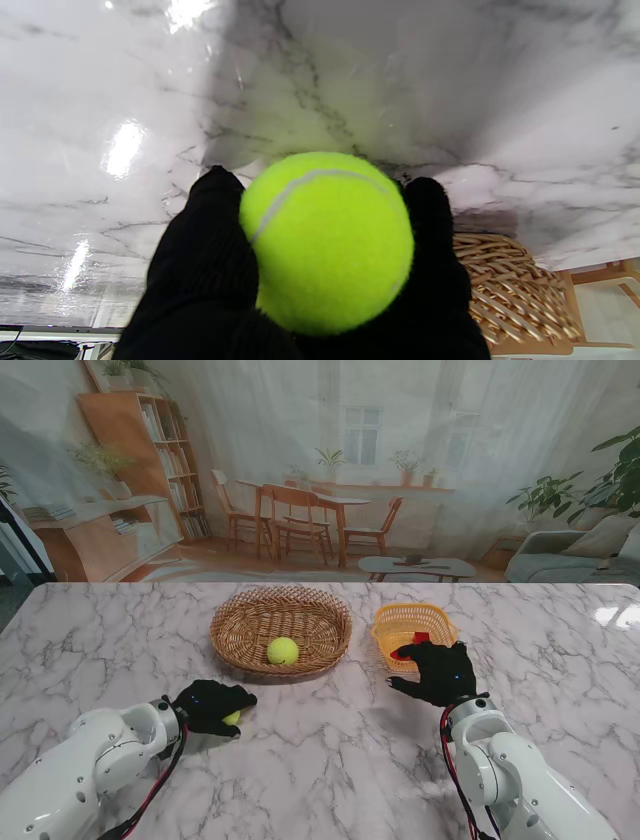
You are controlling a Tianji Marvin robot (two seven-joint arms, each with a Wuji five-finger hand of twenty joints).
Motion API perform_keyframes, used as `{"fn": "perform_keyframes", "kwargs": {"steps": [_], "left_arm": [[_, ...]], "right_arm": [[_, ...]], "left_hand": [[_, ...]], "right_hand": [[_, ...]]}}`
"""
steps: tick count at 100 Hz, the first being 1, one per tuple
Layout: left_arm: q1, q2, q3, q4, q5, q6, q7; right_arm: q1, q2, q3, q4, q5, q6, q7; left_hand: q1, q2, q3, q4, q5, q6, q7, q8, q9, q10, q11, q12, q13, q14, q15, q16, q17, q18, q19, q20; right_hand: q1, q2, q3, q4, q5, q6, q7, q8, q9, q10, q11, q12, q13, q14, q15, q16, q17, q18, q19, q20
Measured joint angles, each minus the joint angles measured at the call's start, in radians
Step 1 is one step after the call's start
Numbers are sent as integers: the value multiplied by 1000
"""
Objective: Sort the blocks and the balls into two baskets
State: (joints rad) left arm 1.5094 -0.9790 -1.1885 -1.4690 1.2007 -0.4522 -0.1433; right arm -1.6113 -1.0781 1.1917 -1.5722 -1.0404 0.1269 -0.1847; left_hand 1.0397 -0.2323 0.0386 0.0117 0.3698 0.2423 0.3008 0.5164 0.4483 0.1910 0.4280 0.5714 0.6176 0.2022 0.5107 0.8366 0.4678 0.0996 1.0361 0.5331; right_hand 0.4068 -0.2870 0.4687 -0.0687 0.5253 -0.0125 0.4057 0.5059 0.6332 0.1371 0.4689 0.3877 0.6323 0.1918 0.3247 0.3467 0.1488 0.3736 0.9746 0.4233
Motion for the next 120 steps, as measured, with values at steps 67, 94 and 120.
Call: {"fn": "perform_keyframes", "kwargs": {"steps": [67, 94, 120], "left_arm": [[10, -5, -133, -132, 52, -103, -18], [-89, -8, -100, -114, -11, -19, -25], [-267, -10, 41, 20, -53, 67, -63]], "right_arm": [[0, -1, 0, 0, 7, 0, 1], [1, -1, -1, 0, 7, 1, 3], [1, -1, -3, -2, 10, 7, 11]], "left_hand": [[-1, -4, 0, 0, 38, -6, 116, 83, 72, -12, 25, 142, 25, 0, 0, 29, 24, 4, 11, 2], [-1, -15, 0, 0, 51, -19, 124, 114, 87, -13, 21, 154, 35, 1, 0, 29, 29, 5, 12, 3], [-1, -16, 0, 0, 51, -34, 209, 223, 92, -14, 20, 181, 35, 2, 0, 29, 29, 7, 20, 12]], "right_hand": [[0, 0, 0, 0, 0, 0, 0, 0, 0, 0, 0, 0, 0, 0, 0, 0, 0, 0, 0, 0], [0, 0, 0, 0, 0, 0, 0, 0, 0, 0, 0, 0, 0, 0, 0, 0, 0, 0, -2, 0], [0, 0, 0, 0, 0, 0, 0, 0, 0, 0, 0, 0, 0, 0, 0, 0, -2, 0, -6, 0]]}}
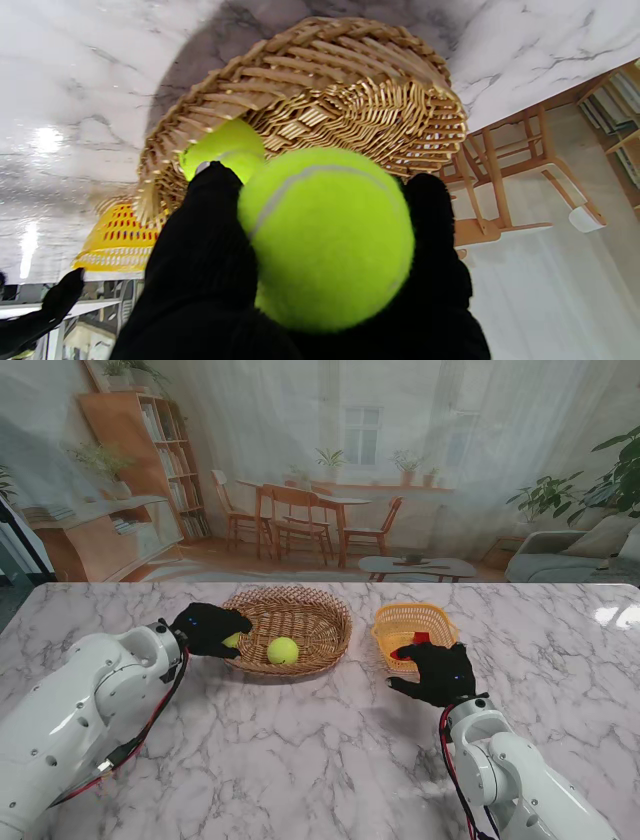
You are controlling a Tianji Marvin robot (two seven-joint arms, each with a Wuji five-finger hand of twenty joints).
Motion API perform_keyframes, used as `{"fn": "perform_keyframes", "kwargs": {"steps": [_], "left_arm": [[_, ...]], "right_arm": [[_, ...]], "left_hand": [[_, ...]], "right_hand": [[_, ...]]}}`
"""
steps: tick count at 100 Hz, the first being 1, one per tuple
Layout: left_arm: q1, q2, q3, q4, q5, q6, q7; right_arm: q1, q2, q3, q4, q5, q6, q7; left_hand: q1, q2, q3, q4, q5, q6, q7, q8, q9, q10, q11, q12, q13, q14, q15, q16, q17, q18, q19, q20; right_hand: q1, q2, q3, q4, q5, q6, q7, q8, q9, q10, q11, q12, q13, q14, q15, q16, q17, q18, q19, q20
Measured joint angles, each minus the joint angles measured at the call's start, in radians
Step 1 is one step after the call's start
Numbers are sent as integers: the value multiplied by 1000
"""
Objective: Sort the blocks and the balls into two baskets
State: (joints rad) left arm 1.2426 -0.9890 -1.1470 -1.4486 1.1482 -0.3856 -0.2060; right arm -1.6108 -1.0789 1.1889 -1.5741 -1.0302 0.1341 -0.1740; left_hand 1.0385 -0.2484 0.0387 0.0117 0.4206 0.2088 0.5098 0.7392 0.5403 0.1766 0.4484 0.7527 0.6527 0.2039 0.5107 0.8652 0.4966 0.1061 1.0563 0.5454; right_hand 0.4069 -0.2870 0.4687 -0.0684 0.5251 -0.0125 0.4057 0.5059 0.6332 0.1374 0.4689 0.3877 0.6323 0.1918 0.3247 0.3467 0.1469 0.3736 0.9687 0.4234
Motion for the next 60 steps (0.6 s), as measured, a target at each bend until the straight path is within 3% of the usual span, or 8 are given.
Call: {"fn": "perform_keyframes", "kwargs": {"steps": [24, 46, 60], "left_arm": [[-145, -6, 166, 135, -86, 119, 31], [-277, -28, 354, 274, -197, 224, 63], [-352, -52, 457, 356, -270, 271, 88]], "right_arm": [[0, 0, 0, 0, 0, 0, 0], [0, 0, 0, 0, 0, 0, 0], [-1, 0, 1, 0, 0, 0, -2]], "left_hand": [[0, 0, 0, 0, -1, -7, 23, 11, 0, -10, 0, 1, 0, 0, 0, 0, 0, 0, 0, 0], [0, 0, 0, 0, -16, -8, 33, 13, 0, -10, 0, 0, 0, 0, 0, 0, 0, 1, 0, 1], [0, 0, 0, 0, -28, -8, 35, 13, 0, -11, 0, -13, 0, 0, 0, 0, -2, 1, 0, 2]], "right_hand": [[0, 0, 0, 1, 0, 0, 0, 0, 0, 0, 0, 0, 0, 0, 0, 0, 0, 0, -2, 0], [0, 0, 0, 1, 0, 0, 0, 0, 0, 0, 0, 0, 0, 0, 0, 0, -1, 0, -2, 0], [0, 0, 0, 1, 0, 0, 0, 0, 0, 0, 0, 0, 0, 0, 0, 0, -1, 0, -3, 0]]}}
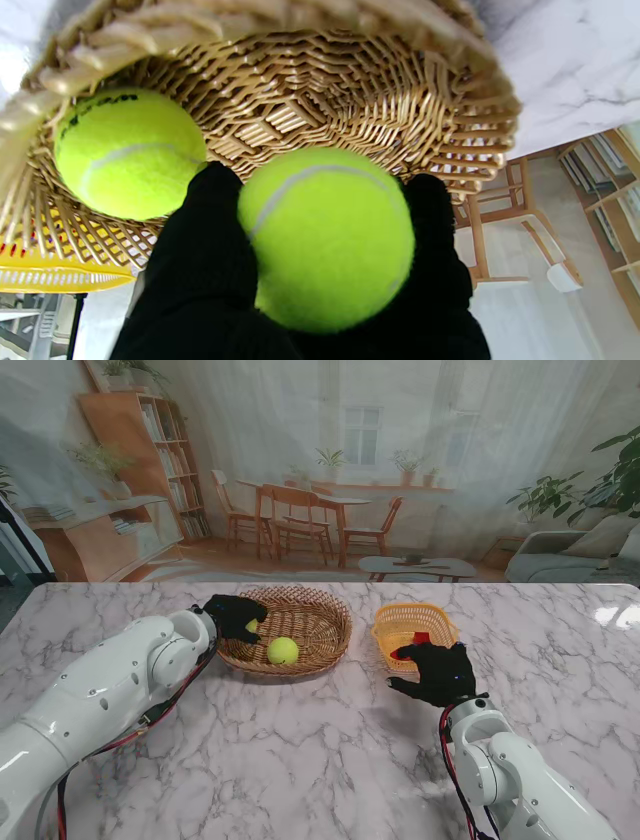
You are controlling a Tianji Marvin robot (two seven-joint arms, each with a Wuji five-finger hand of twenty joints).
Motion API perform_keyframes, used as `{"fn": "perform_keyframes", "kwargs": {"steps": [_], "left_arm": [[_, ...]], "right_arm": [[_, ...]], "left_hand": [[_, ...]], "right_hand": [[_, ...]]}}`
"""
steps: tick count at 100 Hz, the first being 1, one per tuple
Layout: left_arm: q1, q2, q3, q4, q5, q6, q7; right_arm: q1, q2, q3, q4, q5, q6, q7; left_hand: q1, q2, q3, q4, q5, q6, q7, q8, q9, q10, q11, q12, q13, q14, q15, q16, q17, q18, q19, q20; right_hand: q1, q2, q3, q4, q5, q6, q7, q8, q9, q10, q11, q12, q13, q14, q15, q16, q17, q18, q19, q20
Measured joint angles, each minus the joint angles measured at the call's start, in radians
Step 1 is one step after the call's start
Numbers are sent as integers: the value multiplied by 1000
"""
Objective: Sort the blocks and the balls into two baskets
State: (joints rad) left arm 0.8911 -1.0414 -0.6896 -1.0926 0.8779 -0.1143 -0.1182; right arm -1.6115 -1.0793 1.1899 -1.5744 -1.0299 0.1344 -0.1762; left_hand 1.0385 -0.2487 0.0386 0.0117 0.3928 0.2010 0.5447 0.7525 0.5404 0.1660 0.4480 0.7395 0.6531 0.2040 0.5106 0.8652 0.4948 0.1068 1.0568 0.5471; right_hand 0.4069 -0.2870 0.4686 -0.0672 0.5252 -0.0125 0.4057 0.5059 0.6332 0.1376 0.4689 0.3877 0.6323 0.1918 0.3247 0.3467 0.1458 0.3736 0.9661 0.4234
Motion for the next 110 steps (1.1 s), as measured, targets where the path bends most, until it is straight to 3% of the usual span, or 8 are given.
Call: {"fn": "perform_keyframes", "kwargs": {"steps": [8, 18, 24, 34, 48, 71, 84, 110], "left_arm": [[-24, -13, 32, 24, -23, 17, 8], [-43, -23, 58, 39, -23, 22, 18], [-52, -29, 72, 48, -25, 22, 24], [-64, -34, 85, 61, -38, 17, 23], [-86, -38, 116, 88, -55, 17, 20], [-99, -44, 114, 121, -71, 19, 22], [-53, -43, 6, 93, -8, -16, 41], [102, -15, -218, -111, 97, -122, 63]], "right_arm": [[-1, 0, 1, 0, 0, 0, -1], [-2, 0, 3, 0, 1, -1, -3], [-3, 0, 3, 0, 1, -2, -4], [-3, 0, 4, 0, 2, -2, -4], [-2, 0, 3, 1, 2, -2, -4], [-3, -1, 4, 1, 1, -1, -6], [-4, -1, 7, 1, 1, -1, -10], [-8, -1, 12, 0, 0, -2, -13]], "left_hand": [[0, 0, 0, 0, 0, 0, 0, 0, -8, 0, -1, -68, 0, 0, 0, -11, -4, 0, 0, 0], [0, 20, -13, 0, 0, 0, -97, -110, -39, 1, -32, -170, -21, 0, -19, -49, -37, 2, 0, 0], [0, 58, -33, 0, 0, 0, -180, -207, -75, 13, -120, -268, -55, -1, -88, -144, -96, 10, -81, -3], [-41, 96, -41, 0, -1, 0, -282, -289, -146, 26, -239, -405, -141, -3, -194, -304, -216, 15, -208, -65], [-118, 121, -48, 0, -74, 0, -395, -337, -253, 39, -331, -491, -257, 23, -266, -414, -311, 32, -279, -106], [-181, 104, -49, 0, -121, 0, -451, -365, -314, 43, -386, -543, -295, 29, -282, -460, -358, 44, -307, -114], [-181, 111, -49, 0, -121, 0, -452, -366, -311, 42, -384, -543, -302, 29, -282, -460, -379, 71, -326, -114], [-193, 177, -46, 0, -87, 0, -441, -362, -249, 37, -372, -514, -302, 25, -282, -460, -386, 84, -337, -114]], "right_hand": [[0, 0, 0, 0, 0, 0, 0, 0, 0, 0, 0, 0, 0, 0, 0, 0, -1, 0, -2, 0], [0, 0, -11, 0, 0, 0, 0, 0, 0, 0, 0, 0, 0, 0, 0, 0, -1, 0, -2, 0], [0, 0, -11, 0, 0, 0, 0, 0, 0, 0, 0, 0, 0, 0, 0, 0, -1, 0, -2, 0], [0, 0, -11, 0, 0, 0, 0, 0, 0, 0, 0, 0, 0, 0, 0, 0, -1, 0, -2, 0], [0, 0, -11, 0, 0, 0, 0, 0, 0, 0, 0, 0, 0, 0, 0, 0, -13, 0, -13, 0], [0, 0, -10, 0, 0, 0, 0, 0, 0, 0, 0, 0, 0, 0, 0, 0, -15, 0, -23, 0], [0, 0, -10, 0, 0, 0, 0, 0, 0, 0, 0, 0, 0, 0, 0, 0, -15, 0, -23, 0], [0, 0, -10, 0, 0, 0, 0, 0, 0, 0, 0, 0, 0, 0, 0, 0, -15, 0, -24, 0]]}}
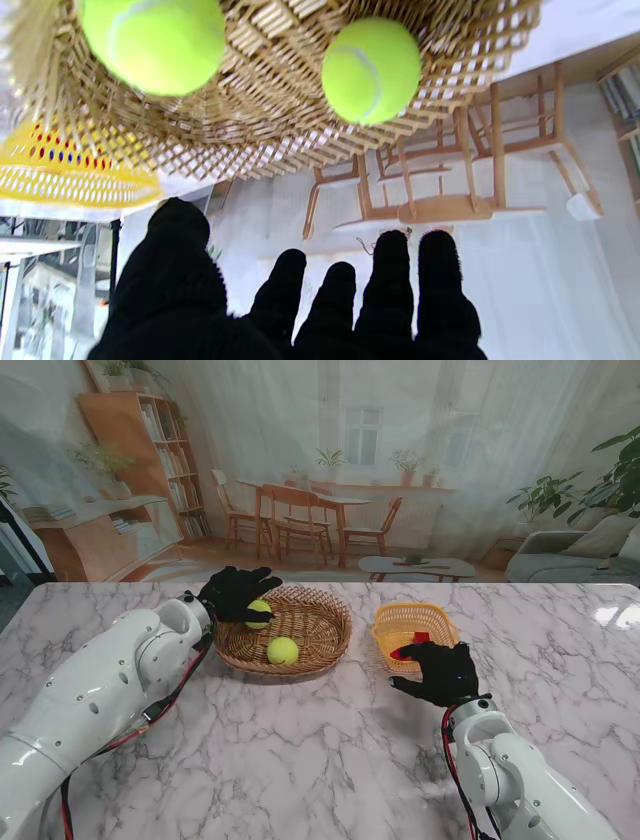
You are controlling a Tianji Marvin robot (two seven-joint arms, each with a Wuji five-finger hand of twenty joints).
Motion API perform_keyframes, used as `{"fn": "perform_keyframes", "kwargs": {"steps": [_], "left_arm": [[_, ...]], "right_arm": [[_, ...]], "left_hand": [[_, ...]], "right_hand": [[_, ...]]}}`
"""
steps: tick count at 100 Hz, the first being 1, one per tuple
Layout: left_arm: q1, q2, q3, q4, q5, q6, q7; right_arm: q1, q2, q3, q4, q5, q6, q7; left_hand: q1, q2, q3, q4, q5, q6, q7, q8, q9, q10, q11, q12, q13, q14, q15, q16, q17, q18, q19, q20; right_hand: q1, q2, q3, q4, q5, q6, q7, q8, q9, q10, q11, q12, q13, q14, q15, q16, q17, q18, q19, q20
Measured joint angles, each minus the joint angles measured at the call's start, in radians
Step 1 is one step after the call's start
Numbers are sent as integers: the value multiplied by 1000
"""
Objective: Sort the blocks and the balls into two baskets
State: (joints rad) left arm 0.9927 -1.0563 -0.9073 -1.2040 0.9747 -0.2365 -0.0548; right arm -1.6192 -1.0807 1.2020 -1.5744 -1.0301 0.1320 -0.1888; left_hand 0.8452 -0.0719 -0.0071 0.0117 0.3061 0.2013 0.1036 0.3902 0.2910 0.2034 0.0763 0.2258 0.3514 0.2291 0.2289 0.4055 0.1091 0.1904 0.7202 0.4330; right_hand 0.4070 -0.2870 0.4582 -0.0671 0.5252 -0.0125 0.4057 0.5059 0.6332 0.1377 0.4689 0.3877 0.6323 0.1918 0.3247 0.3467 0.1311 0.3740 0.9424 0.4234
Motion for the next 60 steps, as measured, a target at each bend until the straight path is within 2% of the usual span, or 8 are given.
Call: {"fn": "perform_keyframes", "kwargs": {"steps": [20, 34, 46, 54, 60], "left_arm": [[124, 3, -162, -151, 40, -89, 37], [207, 4, -244, -249, 21, -133, 62], [271, 1, -291, -317, -51, -160, 79], [313, 0, -302, -371, -59, -157, 89], [336, -3, -298, -391, -67, -152, 125]], "right_arm": [[-5, 0, 8, -2, -1, -9, -5], [-8, 0, 10, -10, -2, -28, -5], [-5, 0, 9, -17, 4, -56, -3], [4, 0, 6, -21, 19, -71, 10], [14, 0, 4, -26, 46, -86, 30]], "left_hand": [[0, 8, 3, 0, 105, -25, 45, 26, 98, -9, 26, 34, 28, 0, 0, 0, 0, 25, -3, 12], [0, 8, 3, 0, 159, -37, 64, 48, 185, -19, 37, 57, 98, -5, 1, 23, 21, 41, -3, 41], [3, 22, 7, 0, 163, -37, 65, 49, 259, -38, 76, 97, 155, -1, 16, 55, 42, 50, 28, 74], [4, 34, 9, 0, 174, -37, 68, 58, 272, -51, 89, 120, 169, -11, 37, 95, 56, 51, 65, 93], [23, 51, -2, 0, 173, -37, 68, 59, 272, -57, 115, 154, 179, -16, 61, 141, 64, 51, 96, 113]], "right_hand": [[0, 0, 0, 0, 0, 0, 0, 0, 0, 0, 0, 0, 0, 0, 0, 0, 0, 0, 0, 0], [0, 0, 0, 0, 1, 0, 0, 0, 0, 0, 0, 0, 0, 0, 0, 0, 0, 0, -1, 0], [0, 0, 0, 0, 1, 0, 0, 0, 0, 0, 0, 0, -2, 0, 0, 0, 0, 0, -1, 0], [0, 0, 0, 0, 1, 0, 0, 0, 0, 0, -11, -10, -11, 0, 0, -1, 3, 0, -1, 0], [0, 0, 0, 0, 2, 0, 0, 0, 0, 1, -31, -23, -20, 0, -27, -13, 6, 0, -2, 0]]}}
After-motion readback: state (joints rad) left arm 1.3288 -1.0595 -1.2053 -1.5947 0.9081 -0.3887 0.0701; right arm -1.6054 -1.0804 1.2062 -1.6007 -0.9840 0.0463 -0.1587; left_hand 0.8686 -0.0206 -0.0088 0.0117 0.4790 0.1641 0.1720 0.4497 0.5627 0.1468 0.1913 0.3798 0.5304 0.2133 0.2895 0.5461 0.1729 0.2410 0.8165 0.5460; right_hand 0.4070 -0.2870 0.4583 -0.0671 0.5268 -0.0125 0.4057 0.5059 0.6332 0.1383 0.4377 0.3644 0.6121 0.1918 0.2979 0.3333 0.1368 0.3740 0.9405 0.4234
